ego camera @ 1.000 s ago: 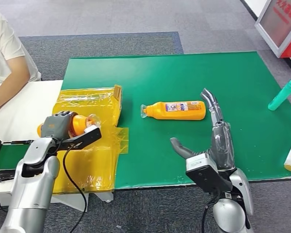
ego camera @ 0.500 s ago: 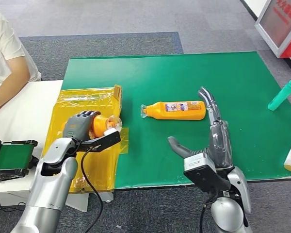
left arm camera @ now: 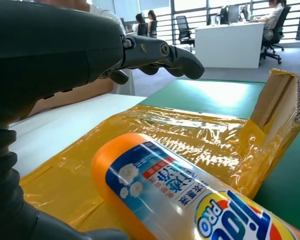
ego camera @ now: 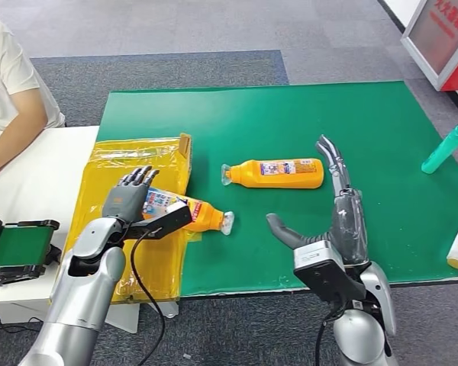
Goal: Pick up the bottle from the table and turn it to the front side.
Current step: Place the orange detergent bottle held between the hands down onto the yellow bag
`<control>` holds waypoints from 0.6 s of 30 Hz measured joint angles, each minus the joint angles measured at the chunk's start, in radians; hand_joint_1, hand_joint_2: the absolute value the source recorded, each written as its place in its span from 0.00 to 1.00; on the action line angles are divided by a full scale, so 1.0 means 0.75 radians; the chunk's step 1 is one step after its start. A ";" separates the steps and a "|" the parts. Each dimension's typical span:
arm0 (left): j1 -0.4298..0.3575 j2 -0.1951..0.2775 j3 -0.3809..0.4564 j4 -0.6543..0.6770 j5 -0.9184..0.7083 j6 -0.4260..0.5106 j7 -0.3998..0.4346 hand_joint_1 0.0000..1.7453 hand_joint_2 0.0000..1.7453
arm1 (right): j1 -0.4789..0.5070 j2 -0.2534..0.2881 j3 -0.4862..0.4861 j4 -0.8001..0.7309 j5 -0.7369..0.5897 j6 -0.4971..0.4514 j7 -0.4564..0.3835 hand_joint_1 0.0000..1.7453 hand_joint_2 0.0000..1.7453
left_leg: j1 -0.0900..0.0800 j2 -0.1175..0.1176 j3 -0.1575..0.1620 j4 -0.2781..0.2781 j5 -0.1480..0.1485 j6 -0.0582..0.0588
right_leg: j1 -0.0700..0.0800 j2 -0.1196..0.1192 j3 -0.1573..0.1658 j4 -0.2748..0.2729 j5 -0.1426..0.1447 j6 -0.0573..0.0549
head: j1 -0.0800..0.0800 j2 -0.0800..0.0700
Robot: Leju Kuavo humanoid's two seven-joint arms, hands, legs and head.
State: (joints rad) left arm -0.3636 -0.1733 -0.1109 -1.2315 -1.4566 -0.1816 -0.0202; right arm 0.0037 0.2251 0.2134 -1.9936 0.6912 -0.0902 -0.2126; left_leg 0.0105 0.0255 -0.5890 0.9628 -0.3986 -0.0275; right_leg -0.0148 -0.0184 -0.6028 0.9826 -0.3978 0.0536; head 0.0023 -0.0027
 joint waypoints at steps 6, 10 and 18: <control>0.003 -0.014 0.010 -0.005 0.069 0.000 -0.011 0.00 1.00 | 0.004 0.000 -0.005 -0.002 0.001 -0.002 -0.009 0.00 1.00 | 0.000 0.000 0.000 0.000 0.000 0.000 | 0.000 0.000 0.000 0.000 0.000 0.000 | 0.000 0.000; 0.018 -0.035 0.020 -0.038 0.136 0.001 -0.038 0.00 1.00 | 0.010 0.000 -0.010 -0.006 0.003 -0.004 -0.013 0.00 1.00 | 0.000 0.000 0.000 0.000 0.000 0.000 | 0.000 0.000 0.000 0.000 0.000 0.000 | 0.000 0.000; 0.167 -0.070 0.040 -0.356 0.696 -0.051 -0.163 0.00 1.00 | 0.042 0.000 -0.019 -0.019 0.088 0.007 0.028 0.00 1.00 | 0.000 0.000 -0.001 0.000 -0.001 0.000 | 0.000 0.001 0.000 0.000 0.000 0.000 | 0.000 0.000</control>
State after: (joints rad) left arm -0.2384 -0.2258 -0.0813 -1.4987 -0.9344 -0.2195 -0.1423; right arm 0.0355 0.2248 0.1989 -2.0080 0.7571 -0.0848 -0.1915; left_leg 0.0104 0.0257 -0.5894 0.9628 -0.3992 -0.0272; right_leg -0.0150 -0.0180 -0.6028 0.9826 -0.3979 0.0538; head 0.0023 -0.0027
